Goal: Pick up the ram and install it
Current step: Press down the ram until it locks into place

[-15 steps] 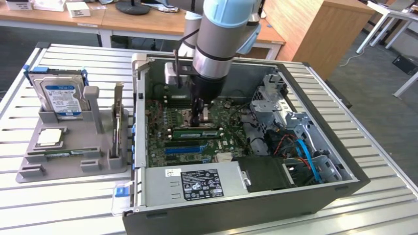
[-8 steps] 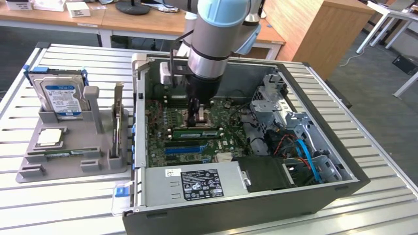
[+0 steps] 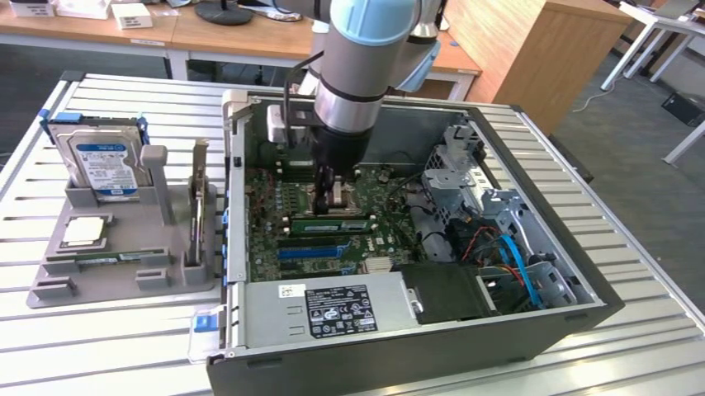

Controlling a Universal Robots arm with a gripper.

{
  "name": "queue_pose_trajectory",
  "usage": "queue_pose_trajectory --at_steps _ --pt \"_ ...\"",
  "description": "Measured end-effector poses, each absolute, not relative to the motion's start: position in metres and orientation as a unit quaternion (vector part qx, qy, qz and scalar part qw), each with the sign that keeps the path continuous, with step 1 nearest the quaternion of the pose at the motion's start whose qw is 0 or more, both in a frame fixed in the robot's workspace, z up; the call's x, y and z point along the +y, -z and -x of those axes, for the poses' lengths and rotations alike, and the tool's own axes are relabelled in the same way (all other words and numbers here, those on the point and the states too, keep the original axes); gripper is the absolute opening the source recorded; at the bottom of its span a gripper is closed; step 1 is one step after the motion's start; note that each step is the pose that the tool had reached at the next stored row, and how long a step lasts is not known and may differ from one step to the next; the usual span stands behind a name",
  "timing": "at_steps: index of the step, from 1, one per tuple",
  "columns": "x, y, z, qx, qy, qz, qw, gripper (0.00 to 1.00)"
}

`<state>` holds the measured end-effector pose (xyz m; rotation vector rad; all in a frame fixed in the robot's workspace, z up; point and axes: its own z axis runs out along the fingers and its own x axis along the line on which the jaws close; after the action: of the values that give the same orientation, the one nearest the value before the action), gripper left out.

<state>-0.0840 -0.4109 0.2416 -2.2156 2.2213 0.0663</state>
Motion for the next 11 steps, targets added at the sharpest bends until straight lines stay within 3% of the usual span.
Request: queue_pose_trajectory --at_steps 11 --pt "-0.4141 -0.2416 0.0840 0.708 -0.021 0.706 0.002 0.11"
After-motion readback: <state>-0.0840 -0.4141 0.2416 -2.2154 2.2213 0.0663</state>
